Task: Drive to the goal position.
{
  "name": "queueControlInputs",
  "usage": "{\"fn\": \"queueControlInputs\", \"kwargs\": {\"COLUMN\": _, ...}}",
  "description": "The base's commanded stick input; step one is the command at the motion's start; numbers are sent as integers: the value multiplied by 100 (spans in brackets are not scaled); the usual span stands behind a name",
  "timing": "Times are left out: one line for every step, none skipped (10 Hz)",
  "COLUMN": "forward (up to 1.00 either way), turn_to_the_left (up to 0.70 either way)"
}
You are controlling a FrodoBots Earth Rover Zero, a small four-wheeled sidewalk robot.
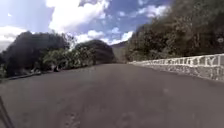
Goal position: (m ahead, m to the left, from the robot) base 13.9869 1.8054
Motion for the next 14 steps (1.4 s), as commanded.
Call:
{"fn": "queueControlInputs", "kwargs": {"forward": 70, "turn_to_the_left": 0}}
{"fn": "queueControlInputs", "kwargs": {"forward": 70, "turn_to_the_left": 0}}
{"fn": "queueControlInputs", "kwargs": {"forward": 70, "turn_to_the_left": 0}}
{"fn": "queueControlInputs", "kwargs": {"forward": 70, "turn_to_the_left": 0}}
{"fn": "queueControlInputs", "kwargs": {"forward": 70, "turn_to_the_left": 0}}
{"fn": "queueControlInputs", "kwargs": {"forward": 70, "turn_to_the_left": 0}}
{"fn": "queueControlInputs", "kwargs": {"forward": 70, "turn_to_the_left": 0}}
{"fn": "queueControlInputs", "kwargs": {"forward": 70, "turn_to_the_left": 0}}
{"fn": "queueControlInputs", "kwargs": {"forward": 70, "turn_to_the_left": 0}}
{"fn": "queueControlInputs", "kwargs": {"forward": 70, "turn_to_the_left": 0}}
{"fn": "queueControlInputs", "kwargs": {"forward": 70, "turn_to_the_left": 0}}
{"fn": "queueControlInputs", "kwargs": {"forward": 70, "turn_to_the_left": 0}}
{"fn": "queueControlInputs", "kwargs": {"forward": 70, "turn_to_the_left": 0}}
{"fn": "queueControlInputs", "kwargs": {"forward": 70, "turn_to_the_left": 0}}
